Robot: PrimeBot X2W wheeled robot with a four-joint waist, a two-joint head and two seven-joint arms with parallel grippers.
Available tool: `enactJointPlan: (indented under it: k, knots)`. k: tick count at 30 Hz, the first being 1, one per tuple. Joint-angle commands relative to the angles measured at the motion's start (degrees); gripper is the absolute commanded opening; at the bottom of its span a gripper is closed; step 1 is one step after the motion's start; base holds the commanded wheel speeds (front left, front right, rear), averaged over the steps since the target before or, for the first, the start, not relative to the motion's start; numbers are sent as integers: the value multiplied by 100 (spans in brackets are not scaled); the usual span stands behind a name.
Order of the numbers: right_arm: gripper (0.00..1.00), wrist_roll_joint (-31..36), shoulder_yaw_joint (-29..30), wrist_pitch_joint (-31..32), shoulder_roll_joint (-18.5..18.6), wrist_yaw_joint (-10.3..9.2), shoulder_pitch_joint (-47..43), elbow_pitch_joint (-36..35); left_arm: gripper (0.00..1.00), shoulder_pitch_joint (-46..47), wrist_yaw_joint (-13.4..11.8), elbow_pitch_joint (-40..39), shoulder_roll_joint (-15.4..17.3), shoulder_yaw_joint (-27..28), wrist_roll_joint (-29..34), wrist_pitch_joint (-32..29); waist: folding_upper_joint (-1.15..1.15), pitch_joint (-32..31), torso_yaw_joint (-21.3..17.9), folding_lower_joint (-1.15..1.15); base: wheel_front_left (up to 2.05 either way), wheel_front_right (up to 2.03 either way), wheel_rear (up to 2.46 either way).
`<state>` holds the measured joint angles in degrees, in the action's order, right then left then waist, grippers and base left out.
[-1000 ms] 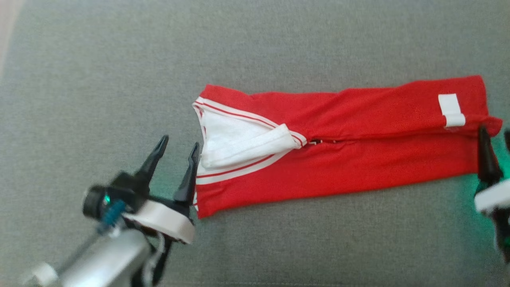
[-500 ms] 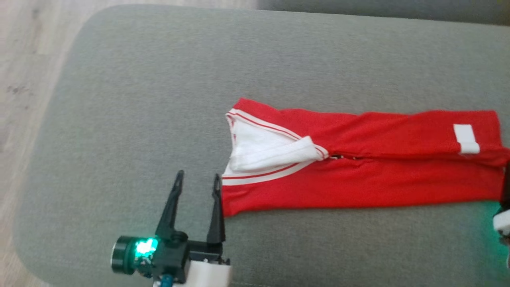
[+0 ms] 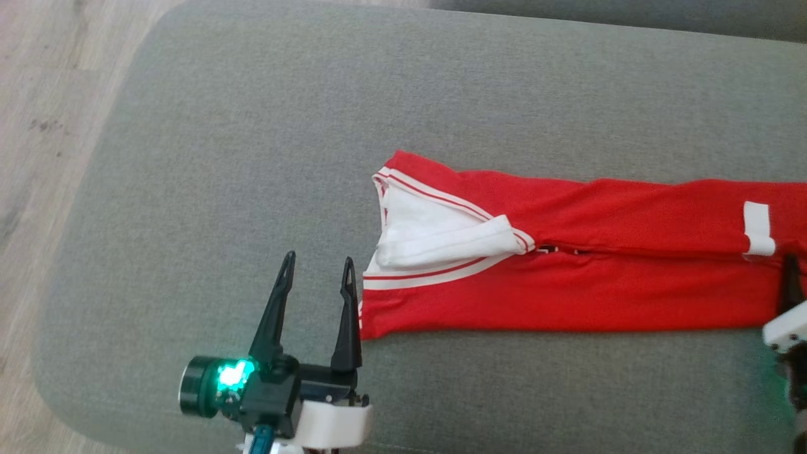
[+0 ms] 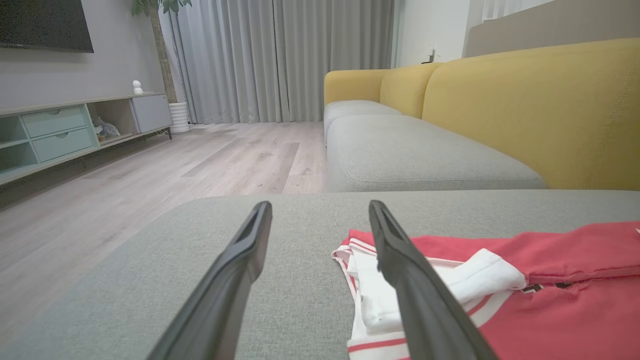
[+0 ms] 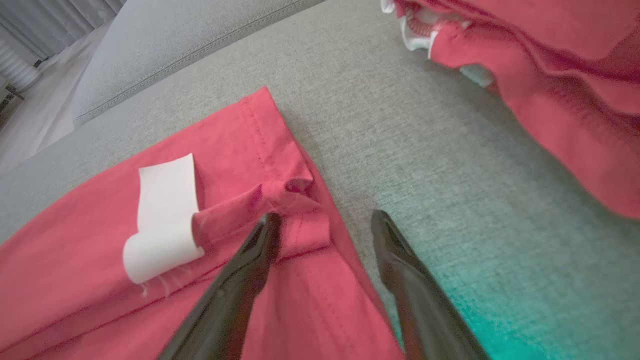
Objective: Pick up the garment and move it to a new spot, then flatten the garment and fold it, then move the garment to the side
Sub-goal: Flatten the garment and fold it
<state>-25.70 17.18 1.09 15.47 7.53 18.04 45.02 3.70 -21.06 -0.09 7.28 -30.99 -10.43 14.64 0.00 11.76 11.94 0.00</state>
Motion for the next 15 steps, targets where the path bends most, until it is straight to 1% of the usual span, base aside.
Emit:
enactJointPlan:
  k: [1, 3, 6, 11, 15]
  knots:
    - [0, 5, -159, 69, -114, -4, -69, -23, 100, -36, 72, -139, -76, 263, 69, 35, 0, -22, -49, 0, 0, 0, 0]
    - [0, -11, -168, -39, -165, -4, -91, -117, 100, -78, 136, -130, -119, 352, 112, 35, 0, -45, -108, 0, 0, 0, 0]
    - [0, -31, -133, -234, -145, -4, -119, -288, 100, -129, 236, -126, -166, 459, 188, 36, 0, -86, -217, 0, 0, 0, 0]
    - [0, -67, -42, -347, 59, -4, -104, -613, 100, -214, 378, -122, -215, 624, 293, 36, 0, -174, -477, 0, 0, 0, 0]
    - [0, -182, 75, -206, 247, -4, -104, -1030, 100, -261, 470, -115, -248, 721, 366, 36, 0, -249, -669, 0, 0, 0, 0]
